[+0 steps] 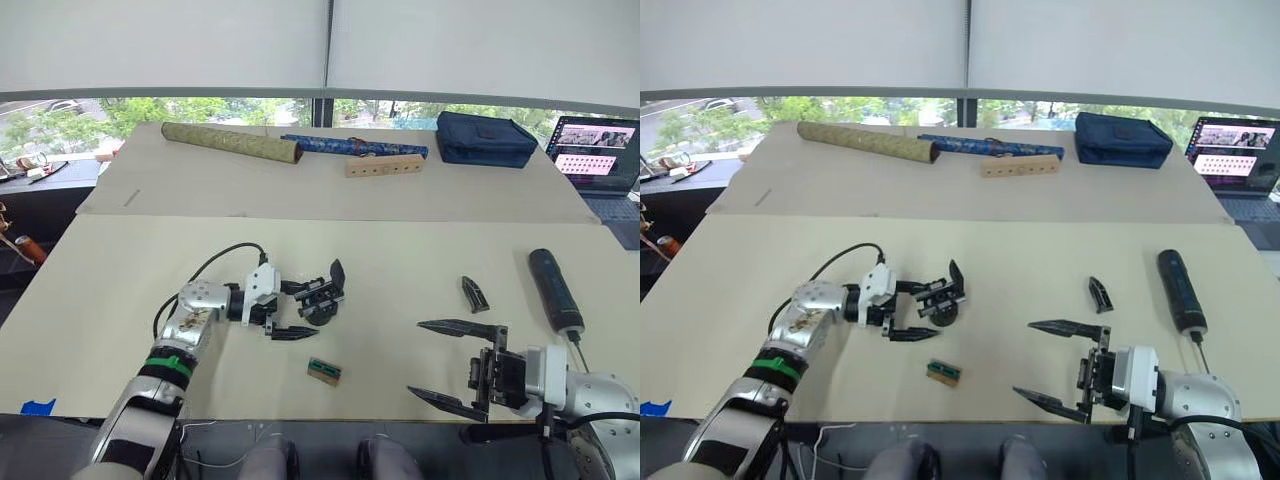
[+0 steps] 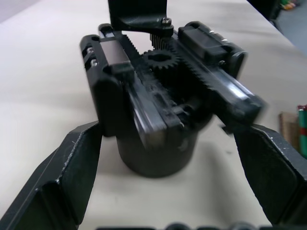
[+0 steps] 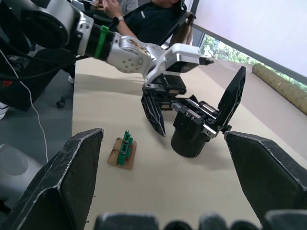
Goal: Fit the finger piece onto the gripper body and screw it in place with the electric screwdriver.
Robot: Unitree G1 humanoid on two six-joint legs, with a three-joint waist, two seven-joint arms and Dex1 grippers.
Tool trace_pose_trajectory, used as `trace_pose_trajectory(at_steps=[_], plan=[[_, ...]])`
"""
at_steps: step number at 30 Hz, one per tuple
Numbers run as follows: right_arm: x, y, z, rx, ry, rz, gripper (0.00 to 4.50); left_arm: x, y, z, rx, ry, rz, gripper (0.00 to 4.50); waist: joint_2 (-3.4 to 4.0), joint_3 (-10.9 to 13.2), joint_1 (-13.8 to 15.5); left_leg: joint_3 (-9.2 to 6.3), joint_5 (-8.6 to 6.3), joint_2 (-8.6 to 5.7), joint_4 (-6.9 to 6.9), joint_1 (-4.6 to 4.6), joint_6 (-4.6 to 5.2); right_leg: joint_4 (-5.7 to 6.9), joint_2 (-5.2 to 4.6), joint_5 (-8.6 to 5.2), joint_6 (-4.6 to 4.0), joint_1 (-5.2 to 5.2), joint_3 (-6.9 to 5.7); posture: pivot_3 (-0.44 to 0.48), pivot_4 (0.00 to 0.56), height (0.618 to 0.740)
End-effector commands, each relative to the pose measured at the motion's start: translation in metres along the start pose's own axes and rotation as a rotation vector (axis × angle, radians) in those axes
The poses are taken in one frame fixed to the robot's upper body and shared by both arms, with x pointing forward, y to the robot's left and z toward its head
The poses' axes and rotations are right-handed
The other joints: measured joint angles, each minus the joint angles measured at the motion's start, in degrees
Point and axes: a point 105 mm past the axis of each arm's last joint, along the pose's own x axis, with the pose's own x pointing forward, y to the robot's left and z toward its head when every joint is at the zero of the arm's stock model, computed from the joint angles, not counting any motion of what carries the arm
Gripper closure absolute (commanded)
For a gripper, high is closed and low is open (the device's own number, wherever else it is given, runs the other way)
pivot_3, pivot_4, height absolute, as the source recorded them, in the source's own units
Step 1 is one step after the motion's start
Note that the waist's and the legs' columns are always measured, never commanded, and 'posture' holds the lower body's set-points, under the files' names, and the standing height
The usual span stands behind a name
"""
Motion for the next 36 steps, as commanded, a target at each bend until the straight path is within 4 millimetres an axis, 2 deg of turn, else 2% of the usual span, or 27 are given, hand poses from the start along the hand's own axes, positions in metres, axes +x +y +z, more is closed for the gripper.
trace_pose_trajectory(at_steps=[1,5,8,11,14,17,23,30,36], plan=[[-0.001,0.003,0.009,-0.029,-0.014,0.003,0.0,0.003,0.004,0.001,0.041,0.01,-0.025,0.04,0.0,0.0,-0.1,0.0,0.0,0.0,0.0,0.0,0.0,0.0,0.0,0.0,0.0,-0.01,0.0,0.0,0.15,0.74],[-0.003,0.006,0.008,-0.027,-0.004,-0.019,0.0,0.008,0.001,0.001,0.052,-0.004,-0.05,0.04,-0.01,0.0,-0.3,0.0,-0.14,0.02,0.01,-0.01,0.23,0.0,-0.01,-0.01,0.01,-0.01,0.0,0.0,0.15,0.74],[-0.005,0.009,0.008,-0.023,0.001,-0.029,0.0,0.01,0.002,0.003,0.062,-0.038,-0.025,0.84,-0.01,0.0,-0.3,-0.03,-0.15,0.03,0.03,-0.01,0.27,0.01,-0.02,-0.01,0.02,0.0,-0.01,0.0,0.15,0.74],[-0.006,0.011,0.007,-0.017,0.006,-0.038,0.0,0.007,0.002,0.008,0.085,-0.081,0.018,2.14,-0.01,0.0,-0.5,-0.03,-0.17,0.03,0.03,-0.01,0.29,0.01,-0.03,0.0,0.02,0.0,0.0,0.0,0.15,0.74],[-0.008,0.013,0.005,-0.013,0.01,-0.042,0.0,0.001,0.005,0.015,0.053,-0.122,0.121,2.19,-0.01,0.0,-0.6,-0.03,-0.16,0.05,0.02,-0.02,0.28,0.01,-0.03,0.0,0.02,-0.03,0.01,0.0,0.15,0.74],[-0.01,0.013,0.004,-0.01,0.011,-0.045,0.0,-0.002,0.014,0.034,-0.04,-0.19,0.304,2.19,-0.02,0.0,-0.6,-0.04,-0.16,0.08,0.02,-0.03,0.27,0.05,-0.05,0.0,0.02,-0.04,0.04,0.0,0.15,0.74],[-0.009,0.014,0.001,-0.002,0.005,-0.036,0.0,0.003,0.008,0.049,-0.079,-0.179,0.553,2.19,-0.02,0.0,-0.4,-0.12,-0.15,0.08,0.03,-0.06,0.26,0.05,-0.09,0.01,0.04,-0.03,0.03,0.0,0.15,0.74],[-0.008,0.012,0.0,-0.001,-0.004,-0.013,0.0,0.019,-0.005,0.039,-0.116,-0.118,0.665,2.19,-0.03,0.0,-0.3,-0.12,-0.14,0.06,0.01,-0.01,0.23,0.06,-0.06,0.01,0.03,0.0,0.03,0.0,0.15,0.74],[-0.011,0.014,-0.001,0.004,0.0,-0.004,0.0,0.024,-0.006,0.03,-0.138,-0.077,0.728,2.19,-0.03,0.0,-0.2,-0.12,-0.14,0.06,0.01,-0.01,0.24,0.06,-0.06,0.01,0.02,-0.01,0.02,0.0,0.15,0.74]])
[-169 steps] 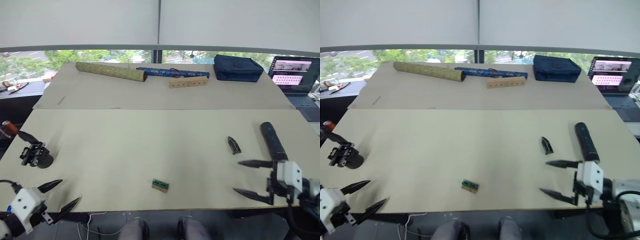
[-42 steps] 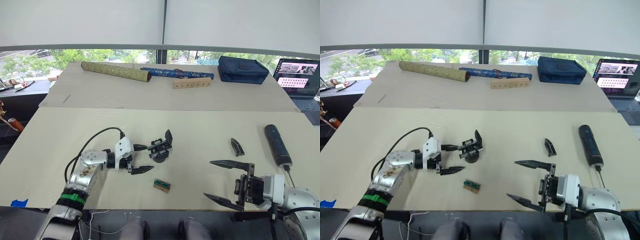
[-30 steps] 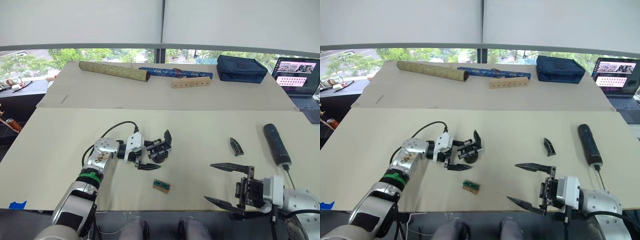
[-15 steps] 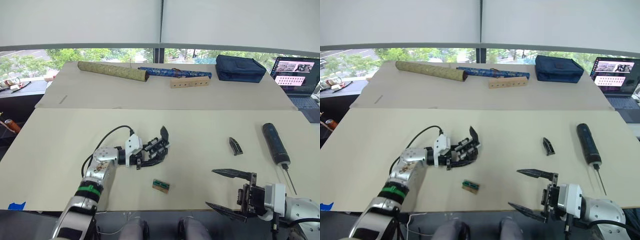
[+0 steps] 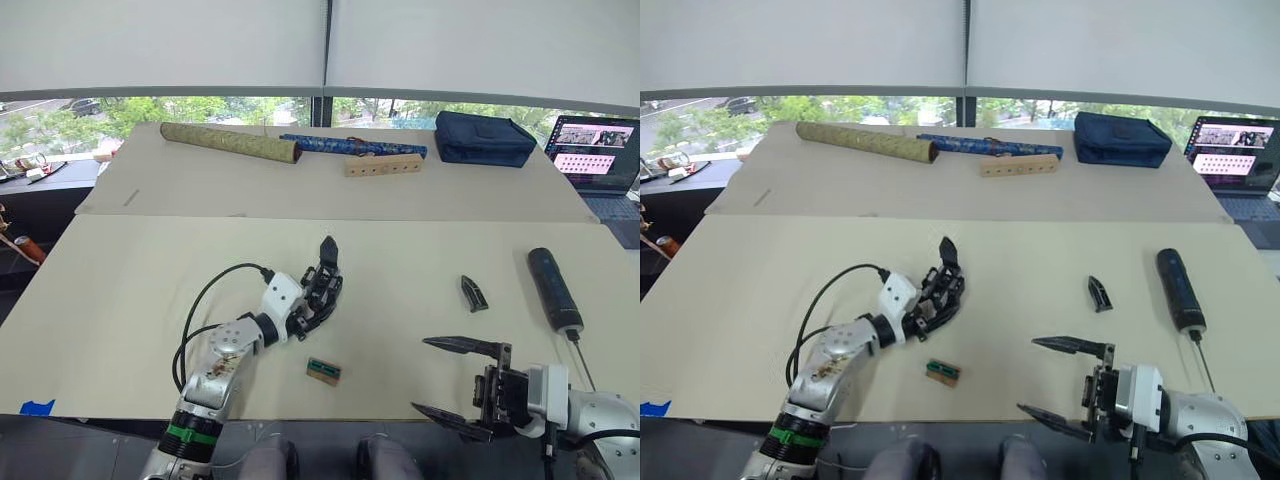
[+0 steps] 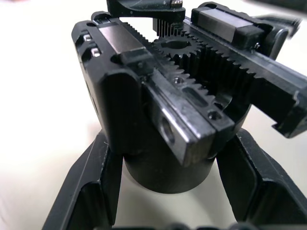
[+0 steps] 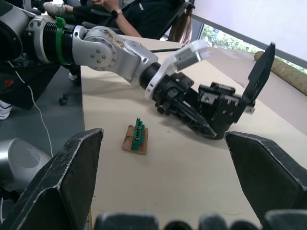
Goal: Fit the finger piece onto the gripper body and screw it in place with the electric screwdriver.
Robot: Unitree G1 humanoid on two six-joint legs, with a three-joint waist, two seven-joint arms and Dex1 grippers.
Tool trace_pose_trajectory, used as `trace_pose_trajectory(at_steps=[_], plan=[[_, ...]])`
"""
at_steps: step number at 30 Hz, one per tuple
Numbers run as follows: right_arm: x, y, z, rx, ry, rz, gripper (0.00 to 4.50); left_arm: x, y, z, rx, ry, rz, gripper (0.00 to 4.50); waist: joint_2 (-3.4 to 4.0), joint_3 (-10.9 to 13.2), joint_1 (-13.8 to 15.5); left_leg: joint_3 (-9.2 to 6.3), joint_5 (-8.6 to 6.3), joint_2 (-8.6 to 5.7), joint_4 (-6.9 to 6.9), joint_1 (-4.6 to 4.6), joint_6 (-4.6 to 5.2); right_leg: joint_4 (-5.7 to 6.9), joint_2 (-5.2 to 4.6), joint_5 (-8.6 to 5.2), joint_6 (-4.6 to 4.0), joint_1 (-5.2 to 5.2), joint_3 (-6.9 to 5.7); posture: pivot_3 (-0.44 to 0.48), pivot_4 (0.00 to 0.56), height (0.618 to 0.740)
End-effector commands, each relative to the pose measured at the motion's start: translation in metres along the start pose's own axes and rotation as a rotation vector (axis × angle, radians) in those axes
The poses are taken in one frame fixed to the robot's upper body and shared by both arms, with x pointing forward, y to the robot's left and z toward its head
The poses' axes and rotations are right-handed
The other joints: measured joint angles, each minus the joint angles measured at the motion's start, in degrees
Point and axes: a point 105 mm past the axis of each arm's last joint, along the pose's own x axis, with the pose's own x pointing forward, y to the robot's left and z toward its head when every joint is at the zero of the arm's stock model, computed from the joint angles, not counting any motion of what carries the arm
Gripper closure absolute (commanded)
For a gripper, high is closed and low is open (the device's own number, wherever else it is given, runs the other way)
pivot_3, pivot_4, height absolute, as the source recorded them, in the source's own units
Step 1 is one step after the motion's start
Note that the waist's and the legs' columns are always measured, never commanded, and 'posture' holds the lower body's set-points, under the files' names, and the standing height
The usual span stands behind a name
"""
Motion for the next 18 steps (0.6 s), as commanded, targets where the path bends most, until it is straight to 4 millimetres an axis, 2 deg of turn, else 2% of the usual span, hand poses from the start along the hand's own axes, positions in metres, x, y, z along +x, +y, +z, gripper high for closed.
trace_pose_trajectory(at_steps=[1,7,10,12,18], plan=[[-0.002,0.0,0.008,-0.03,-0.026,-0.003,0.0,0.002,-0.004,0.025,0.044,-0.076,0.026,2.19,0.0,0.0,0.0,0.0,0.0,0.0,0.0,0.0,0.0,0.0,0.0,0.0,0.0,0.0,0.0,0.0,0.15,0.74],[-0.002,0.001,0.009,-0.029,-0.034,-0.015,0.0,0.003,-0.01,0.019,0.012,-0.06,0.019,2.19,0.0,0.0,0.3,0.0,0.0,0.0,0.0,0.0,0.01,-0.01,-0.03,0.0,0.0,0.01,0.0,0.0,0.15,0.74],[-0.003,-0.001,0.01,-0.033,-0.037,-0.024,0.0,-0.001,-0.01,0.012,0.013,-0.048,0.013,0.66,0.01,0.0,0.3,0.0,-0.01,0.0,0.0,0.03,0.01,0.0,-0.02,0.0,0.0,0.02,0.0,0.0,0.15,0.74],[-0.004,-0.004,0.01,-0.034,-0.04,-0.049,0.0,-0.006,-0.006,0.006,-0.018,-0.036,0.025,0.02,0.02,0.0,0.2,0.01,-0.01,0.0,0.0,0.04,0.01,-0.01,-0.02,0.0,-0.01,0.03,0.01,0.0,0.15,0.74],[-0.012,-0.021,0.013,-0.03,-0.044,-0.173,0.0,-0.025,0.013,-0.001,-0.034,-0.015,-0.047,0.02,0.04,0.0,0.2,0.0,0.0,0.04,-0.02,0.1,0.0,0.04,-0.01,0.01,-0.04,0.03,0.01,0.0,0.15,0.74]])
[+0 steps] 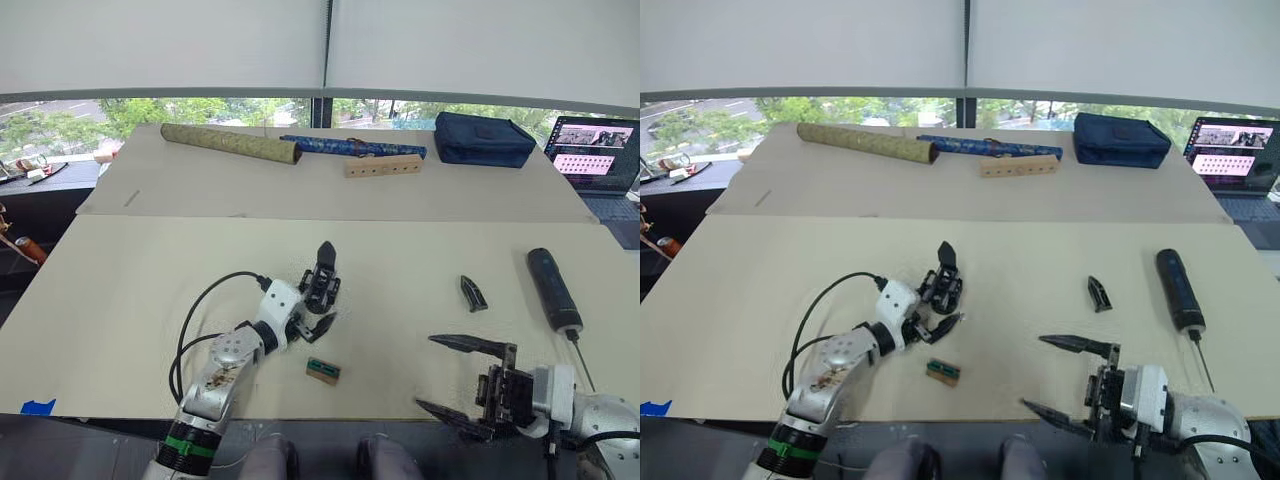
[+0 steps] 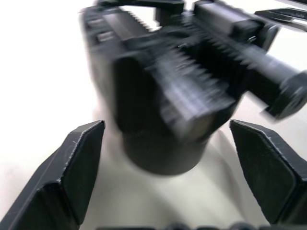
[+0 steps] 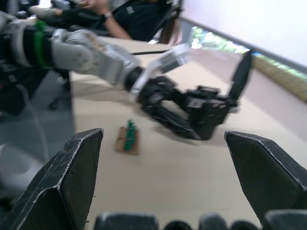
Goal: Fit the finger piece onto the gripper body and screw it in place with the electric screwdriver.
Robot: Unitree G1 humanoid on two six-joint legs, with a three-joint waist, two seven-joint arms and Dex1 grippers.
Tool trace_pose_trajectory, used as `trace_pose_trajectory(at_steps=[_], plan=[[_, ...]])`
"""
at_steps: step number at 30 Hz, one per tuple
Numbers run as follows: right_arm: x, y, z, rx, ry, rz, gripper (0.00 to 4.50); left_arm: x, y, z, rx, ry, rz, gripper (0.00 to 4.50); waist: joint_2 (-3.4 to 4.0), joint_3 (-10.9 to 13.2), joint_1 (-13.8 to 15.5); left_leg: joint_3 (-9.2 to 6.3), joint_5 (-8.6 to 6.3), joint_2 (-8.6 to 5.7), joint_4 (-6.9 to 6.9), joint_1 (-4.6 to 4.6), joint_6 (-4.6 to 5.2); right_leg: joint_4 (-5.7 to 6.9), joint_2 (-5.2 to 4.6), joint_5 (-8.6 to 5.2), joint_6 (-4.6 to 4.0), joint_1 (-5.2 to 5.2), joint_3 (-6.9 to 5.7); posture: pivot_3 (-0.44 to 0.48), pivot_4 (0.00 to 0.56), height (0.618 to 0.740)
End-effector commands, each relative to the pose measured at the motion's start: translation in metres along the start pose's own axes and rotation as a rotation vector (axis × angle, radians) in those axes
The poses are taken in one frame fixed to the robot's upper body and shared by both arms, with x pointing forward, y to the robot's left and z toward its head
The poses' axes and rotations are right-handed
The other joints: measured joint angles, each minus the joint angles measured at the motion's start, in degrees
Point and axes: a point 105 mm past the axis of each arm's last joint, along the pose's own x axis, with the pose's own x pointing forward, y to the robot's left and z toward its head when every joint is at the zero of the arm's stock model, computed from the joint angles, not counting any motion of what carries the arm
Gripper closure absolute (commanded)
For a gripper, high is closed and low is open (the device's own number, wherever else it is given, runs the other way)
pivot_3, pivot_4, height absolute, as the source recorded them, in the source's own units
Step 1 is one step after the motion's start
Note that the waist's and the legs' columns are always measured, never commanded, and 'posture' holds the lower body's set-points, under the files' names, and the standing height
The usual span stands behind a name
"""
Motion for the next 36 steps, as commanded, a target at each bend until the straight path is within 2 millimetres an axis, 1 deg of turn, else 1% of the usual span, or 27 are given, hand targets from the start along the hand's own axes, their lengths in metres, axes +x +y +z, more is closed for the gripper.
trace_pose_trajectory(at_steps=[1,5,8,12,15,17,22,25,26,27,29,30,34,36], plan=[[-0.005,-0.014,0.01,-0.023,-0.026,-0.085,0.0,-0.012,0.008,0.007,-0.016,-0.033,-0.08,0.02,0.01,0.0,-0.1,0.0,0.0,0.0,0.0,0.01,0.0,0.01,0.0,0.0,0.0,0.0,0.0,0.0,0.15,0.74],[-0.01,-0.018,0.012,0.049,-0.015,-0.144,0.0,-0.021,0.02,0.007,0.021,-0.019,-0.225,0.02,0.03,0.0,0.1,0.01,0.01,0.0,0.0,0.01,-0.02,0.02,0.0,0.0,-0.01,0.0,-0.03,0.0,0.15,0.74],[-0.013,-0.022,0.014,0.043,-0.023,-0.191,0.0,-0.019,0.028,0.007,0.088,-0.001,-0.31,0.02,0.04,0.0,0.2,0.03,0.02,-0.01,0.0,-0.01,-0.04,0.0,0.01,0.0,-0.01,-0.01,-0.03,0.0,0.15,0.74],[-0.018,-0.021,0.012,0.051,-0.02,-0.209,0.0,-0.005,0.027,0.008,0.176,-0.001,-0.442,0.02,0.04,0.0,0.4,0.06,0.01,-0.07,0.02,-0.02,-0.01,-0.04,0.01,0.0,-0.01,0.01,-0.02,0.0,0.15,0.74],[-0.022,-0.017,0.008,0.054,-0.016,-0.21,0.0,0.013,0.026,0.012,0.194,-0.005,-0.509,0.02,0.03,0.0,0.8,0.09,0.03,-0.14,0.03,-0.05,-0.04,-0.07,0.04,0.0,0.01,0.02,-0.03,0.0,0.15,0.74],[-0.024,-0.015,0.007,0.05,-0.015,-0.208,0.0,0.017,0.024,0.011,0.203,0.008,-0.563,0.02,0.03,0.0,0.8,0.13,0.02,-0.16,0.05,-0.07,-0.04,-0.08,0.05,0.0,0.02,0.02,-0.01,0.0,0.15,0.74],[-0.028,-0.007,0.001,0.05,0.0,-0.199,0.0,0.03,0.02,0.011,0.248,0.006,-0.604,0.02,0.02,0.0,0.3,0.12,0.0,-0.12,0.03,-0.06,0.01,-0.09,0.08,-0.01,0.05,0.0,0.01,0.0,0.15,0.74],[-0.028,-0.006,0.0,0.045,0.005,-0.197,0.0,0.036,0.022,0.009,0.295,0.009,-0.582,0.02,0.02,0.0,0.3,0.1,-0.03,-0.11,0.05,-0.06,0.05,-0.09,0.07,-0.01,0.05,0.02,0.0,0.0,0.15,0.74],[-0.027,-0.006,0.0,0.041,0.005,-0.2,0.0,0.037,0.024,0.01,0.293,0.0,-0.569,0.55,0.02,0.0,0.3,0.1,-0.05,-0.12,0.05,-0.05,0.09,-0.08,0.05,-0.01,0.06,0.04,0.0,0.0,0.15,0.74],[-0.027,-0.007,0.0,0.036,0.007,-0.204,0.0,0.036,0.025,0.011,0.279,-0.008,-0.567,0.79,0.02,0.0,0.2,0.09,-0.06,-0.12,0.06,-0.05,0.11,-0.08,0.04,0.01,0.07,0.04,0.01,0.0,0.15,0.74],[-0.027,-0.007,0.0,0.031,0.008,-0.21,0.0,0.034,0.026,0.012,0.26,-0.024,-0.56,1.72,0.02,0.0,0.2,0.08,-0.06,-0.1,0.07,-0.04,0.12,-0.05,0.03,0.02,0.07,0.05,0.01,0.0,0.15,0.74],[-0.027,-0.007,0.001,0.029,0.009,-0.212,0.0,0.031,0.027,0.012,0.244,-0.033,-0.56,2.11,0.02,0.0,0.2,0.08,-0.06,-0.1,0.07,-0.04,0.12,-0.05,0.03,0.02,0.07,0.05,0.01,0.0,0.15,0.74],[-0.024,-0.006,0.002,0.024,0.007,-0.224,0.0,0.023,0.025,0.014,0.223,-0.055,-0.532,2.16,0.03,0.0,-0.3,0.07,-0.04,-0.06,0.04,-0.05,0.08,-0.02,0.04,0.01,0.07,-0.02,0.01,0.0,0.15,0.74],[-0.023,-0.005,0.002,0.024,0.006,-0.229,0.0,0.02,0.019,0.018,0.203,-0.07,-0.511,2.16,0.03,0.0,-0.6,0.07,-0.02,-0.04,0.03,-0.06,0.03,-0.03,0.05,0.01,0.08,-0.03,0.01,0.0,0.15,0.74]])
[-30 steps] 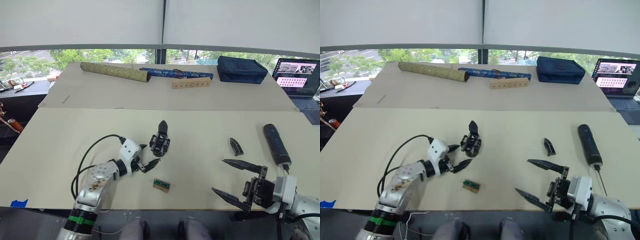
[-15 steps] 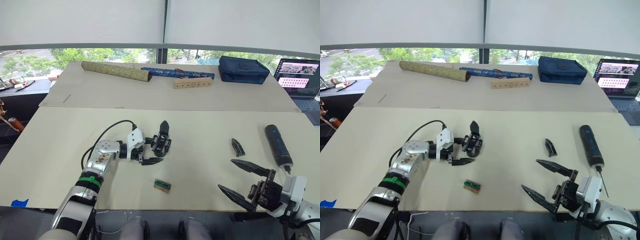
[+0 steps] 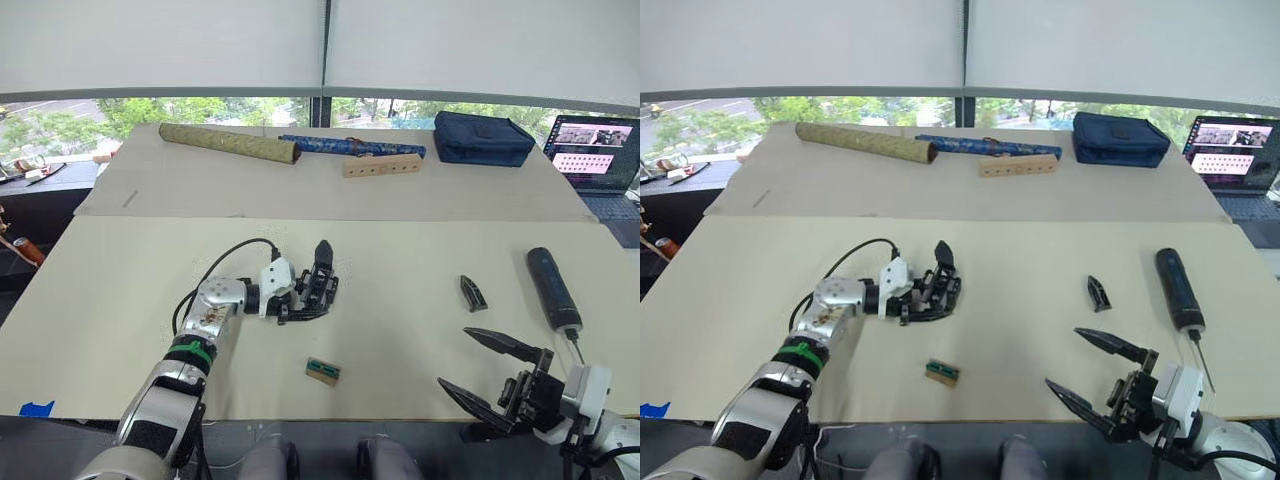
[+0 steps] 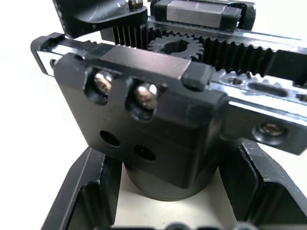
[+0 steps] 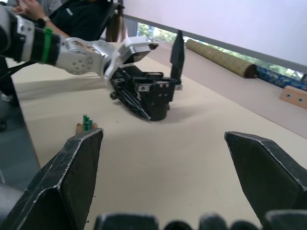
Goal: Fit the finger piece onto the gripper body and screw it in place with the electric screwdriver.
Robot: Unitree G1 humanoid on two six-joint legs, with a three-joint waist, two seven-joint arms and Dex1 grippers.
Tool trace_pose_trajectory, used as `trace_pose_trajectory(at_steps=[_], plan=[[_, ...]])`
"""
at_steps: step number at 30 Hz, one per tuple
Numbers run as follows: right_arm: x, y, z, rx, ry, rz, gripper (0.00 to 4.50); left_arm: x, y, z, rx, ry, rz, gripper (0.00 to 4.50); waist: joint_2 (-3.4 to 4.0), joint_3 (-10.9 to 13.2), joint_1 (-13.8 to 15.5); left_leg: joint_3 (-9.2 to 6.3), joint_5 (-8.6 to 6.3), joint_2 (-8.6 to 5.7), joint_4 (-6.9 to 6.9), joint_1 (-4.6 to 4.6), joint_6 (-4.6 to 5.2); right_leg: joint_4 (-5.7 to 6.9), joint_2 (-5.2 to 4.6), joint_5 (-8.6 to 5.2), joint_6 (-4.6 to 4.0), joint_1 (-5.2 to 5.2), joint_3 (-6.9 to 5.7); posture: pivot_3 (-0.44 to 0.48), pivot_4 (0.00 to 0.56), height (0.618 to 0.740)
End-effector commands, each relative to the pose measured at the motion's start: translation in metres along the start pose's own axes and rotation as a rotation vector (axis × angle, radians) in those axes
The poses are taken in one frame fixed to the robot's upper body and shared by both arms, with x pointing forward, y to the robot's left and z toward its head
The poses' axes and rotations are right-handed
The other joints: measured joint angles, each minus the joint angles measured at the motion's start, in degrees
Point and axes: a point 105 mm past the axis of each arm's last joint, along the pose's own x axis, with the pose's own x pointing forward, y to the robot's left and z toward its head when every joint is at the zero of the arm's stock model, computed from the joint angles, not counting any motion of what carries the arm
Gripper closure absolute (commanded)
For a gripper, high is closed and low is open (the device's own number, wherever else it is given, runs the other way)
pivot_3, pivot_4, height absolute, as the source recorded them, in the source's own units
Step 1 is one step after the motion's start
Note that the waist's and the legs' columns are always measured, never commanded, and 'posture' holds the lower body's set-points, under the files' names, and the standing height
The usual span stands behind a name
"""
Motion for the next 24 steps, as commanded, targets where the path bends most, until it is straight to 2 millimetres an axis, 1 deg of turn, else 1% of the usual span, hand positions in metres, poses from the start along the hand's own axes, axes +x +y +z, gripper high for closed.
trace_pose_trajectory(at_steps=[1,3,8,13,22,24], plan=[[0.003,0.002,0.011,-0.054,-0.034,-0.006,0.0,0.001,-0.008,0.018,-0.021,-0.065,0.054,2.16,0.01,0.0,-0.2,0.01,0.0,0.0,-0.01,-0.01,0.0,-0.01,0.0,0.0,0.0,-0.02,0.01,0.0,0.15,0.74],[0.005,0.004,0.01,-0.051,-0.036,-0.006,0.0,0.005,-0.015,0.025,-0.037,-0.079,0.074,2.16,0.01,0.0,-0.1,0.01,0.02,0.03,-0.01,-0.03,-0.03,-0.02,-0.02,-0.02,0.04,-0.03,0.04,0.0,0.15,0.74],[0.009,0.005,0.008,-0.043,-0.045,0.003,0.0,0.012,-0.023,0.023,-0.011,-0.021,0.129,2.16,0.0,0.0,0.4,0.0,-0.04,-0.03,0.04,-0.05,0.07,-0.01,-0.07,-0.02,0.04,0.0,0.03,0.0,0.15,0.74],[0.011,0.003,0.009,-0.045,-0.048,0.014,0.0,0.007,-0.018,0.014,-0.006,0.016,0.167,2.16,0.01,0.0,0.3,-0.02,-0.03,-0.01,0.02,0.0,0.04,0.03,-0.04,-0.01,0.02,0.0,0.03,0.0,0.15,0.74],[0.012,0.001,0.011,-0.053,-0.041,0.028,0.0,0.004,-0.014,0.003,-0.025,0.059,0.14,2.16,0.01,0.0,0.1,-0.02,-0.01,-0.02,0.02,0.06,0.02,0.04,-0.03,0.0,0.01,0.05,0.03,0.0,0.15,0.74],[0.011,0.002,0.013,-0.046,-0.045,0.025,0.0,-0.001,-0.012,0.001,-0.031,0.064,0.157,1.09,0.01,0.0,0.1,-0.02,-0.01,-0.01,0.02,0.06,0.01,0.04,-0.03,0.0,0.01,0.06,0.03,0.0,0.15,0.74]])
